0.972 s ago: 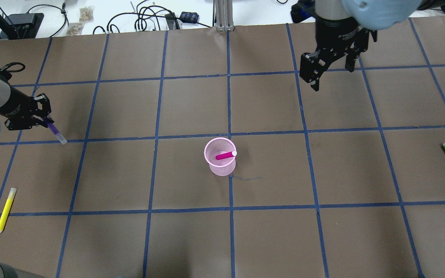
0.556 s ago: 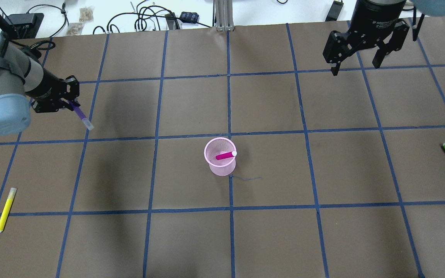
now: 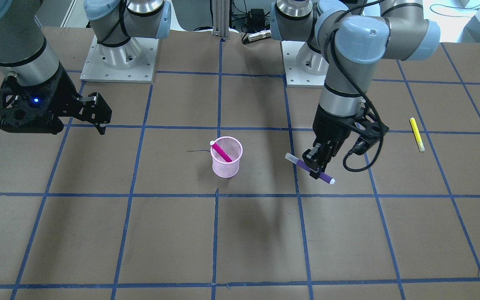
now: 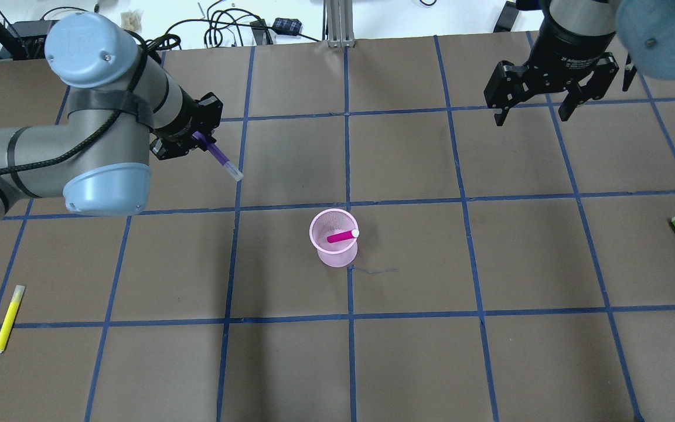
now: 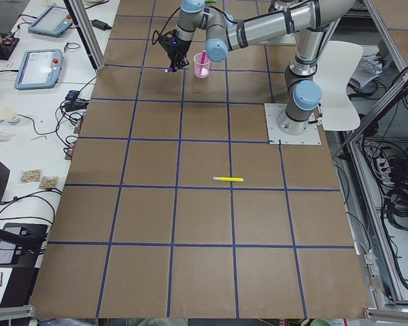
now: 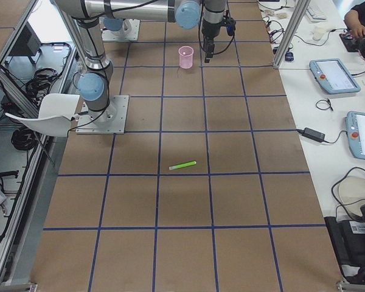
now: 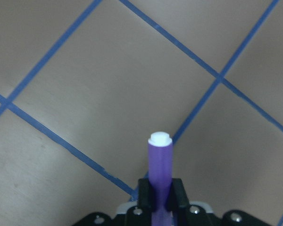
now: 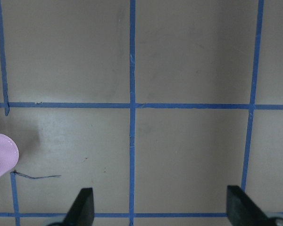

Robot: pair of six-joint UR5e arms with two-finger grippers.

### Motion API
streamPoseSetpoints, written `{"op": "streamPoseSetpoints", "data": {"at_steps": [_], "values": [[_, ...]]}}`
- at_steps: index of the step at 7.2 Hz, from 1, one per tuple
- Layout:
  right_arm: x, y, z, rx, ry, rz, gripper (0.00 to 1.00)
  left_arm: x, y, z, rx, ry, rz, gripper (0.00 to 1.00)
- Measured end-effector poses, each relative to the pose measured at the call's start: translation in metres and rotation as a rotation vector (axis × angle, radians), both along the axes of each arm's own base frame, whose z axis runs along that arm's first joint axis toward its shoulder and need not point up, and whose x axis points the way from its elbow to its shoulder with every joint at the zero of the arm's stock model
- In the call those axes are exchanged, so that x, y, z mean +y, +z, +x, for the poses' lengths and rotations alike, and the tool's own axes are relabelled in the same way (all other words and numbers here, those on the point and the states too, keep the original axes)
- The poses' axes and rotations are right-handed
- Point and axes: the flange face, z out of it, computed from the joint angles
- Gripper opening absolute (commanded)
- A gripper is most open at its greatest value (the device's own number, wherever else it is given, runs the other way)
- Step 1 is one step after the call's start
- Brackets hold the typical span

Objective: Insert purple and pink pens into pink cup

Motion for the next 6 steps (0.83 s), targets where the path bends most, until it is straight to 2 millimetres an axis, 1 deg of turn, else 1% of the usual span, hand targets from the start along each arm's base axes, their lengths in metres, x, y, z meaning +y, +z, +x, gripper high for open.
{"op": "streamPoseSetpoints", "data": {"at_steps": [1, 2, 3, 4, 5, 6], "values": [[0.005, 0.002, 0.000, 0.001, -0.002, -0.019, 1.00, 0.015, 0.004, -0.039, -0.043, 0.032, -0.045, 0.00], [0.008, 0.005, 0.001, 0.001, -0.002, -0.028, 1.00, 0.033, 0.004, -0.078, -0.089, 0.059, -0.094, 0.00], [0.010, 0.009, 0.000, 0.001, -0.003, -0.036, 1.00, 0.052, 0.001, -0.113, -0.113, 0.084, -0.129, 0.00], [0.012, 0.013, 0.000, 0.001, -0.005, -0.046, 1.00, 0.070, -0.007, -0.139, -0.136, 0.118, -0.154, 0.00], [0.014, 0.016, 0.001, 0.001, -0.009, -0.052, 1.00, 0.085, -0.015, -0.158, -0.181, 0.133, -0.179, 0.00], [0.015, 0.017, 0.001, -0.001, -0.026, -0.055, 1.00, 0.099, -0.023, -0.173, -0.238, 0.125, -0.204, 0.00]]}}
